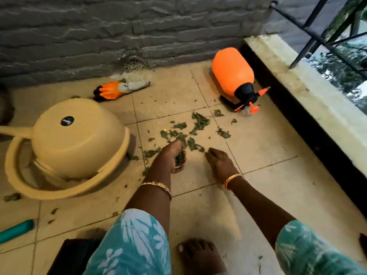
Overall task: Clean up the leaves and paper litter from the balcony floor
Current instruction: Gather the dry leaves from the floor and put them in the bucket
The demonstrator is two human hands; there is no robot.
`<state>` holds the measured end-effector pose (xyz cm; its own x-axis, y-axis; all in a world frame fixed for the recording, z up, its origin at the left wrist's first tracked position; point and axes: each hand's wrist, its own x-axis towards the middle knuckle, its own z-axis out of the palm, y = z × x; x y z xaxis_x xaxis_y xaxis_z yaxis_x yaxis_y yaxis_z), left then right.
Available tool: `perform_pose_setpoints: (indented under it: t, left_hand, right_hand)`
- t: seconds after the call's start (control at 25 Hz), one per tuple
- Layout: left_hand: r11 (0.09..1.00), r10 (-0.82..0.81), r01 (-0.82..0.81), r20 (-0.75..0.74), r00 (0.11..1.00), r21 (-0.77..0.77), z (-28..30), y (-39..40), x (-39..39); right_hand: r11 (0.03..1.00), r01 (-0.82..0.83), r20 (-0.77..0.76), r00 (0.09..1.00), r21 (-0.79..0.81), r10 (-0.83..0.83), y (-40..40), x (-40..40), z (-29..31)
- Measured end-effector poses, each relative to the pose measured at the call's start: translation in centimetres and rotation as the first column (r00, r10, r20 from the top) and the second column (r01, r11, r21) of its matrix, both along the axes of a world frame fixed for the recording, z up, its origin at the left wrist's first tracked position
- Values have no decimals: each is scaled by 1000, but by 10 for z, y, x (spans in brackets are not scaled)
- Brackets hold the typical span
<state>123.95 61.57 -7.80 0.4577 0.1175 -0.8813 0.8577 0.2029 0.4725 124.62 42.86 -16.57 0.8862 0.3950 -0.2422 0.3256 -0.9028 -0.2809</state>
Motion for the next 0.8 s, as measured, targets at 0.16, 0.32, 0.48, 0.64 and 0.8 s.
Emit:
perform_pose_setpoints:
  t: [0.16,0.32,0.48,0.64,0.8]
  left_hand:
    - [992,-123,123,-23,992,-32,-24,-19,9]
    - [983,-182,181,36,983,26,-43,-36,17]
    - [991,-132,132,49,990,8,-54,-39,20]
    - [984,-148,153,60,987,-86,-53,-49,19]
    - [987,-111,124,135,985,-99,-50,-63,21]
  right_hand:
    - [998,53,79,995,-14,-52,0,-10,-7]
    - [998,47,184,982,-36,-40,5,-6,-6]
    - [981,110,225,964,161,-145,1,3,-1]
    - [612,548,-71,775,570,-628,-1,14,37]
    - [681,501,-125,844,534,-522,25,3,53]
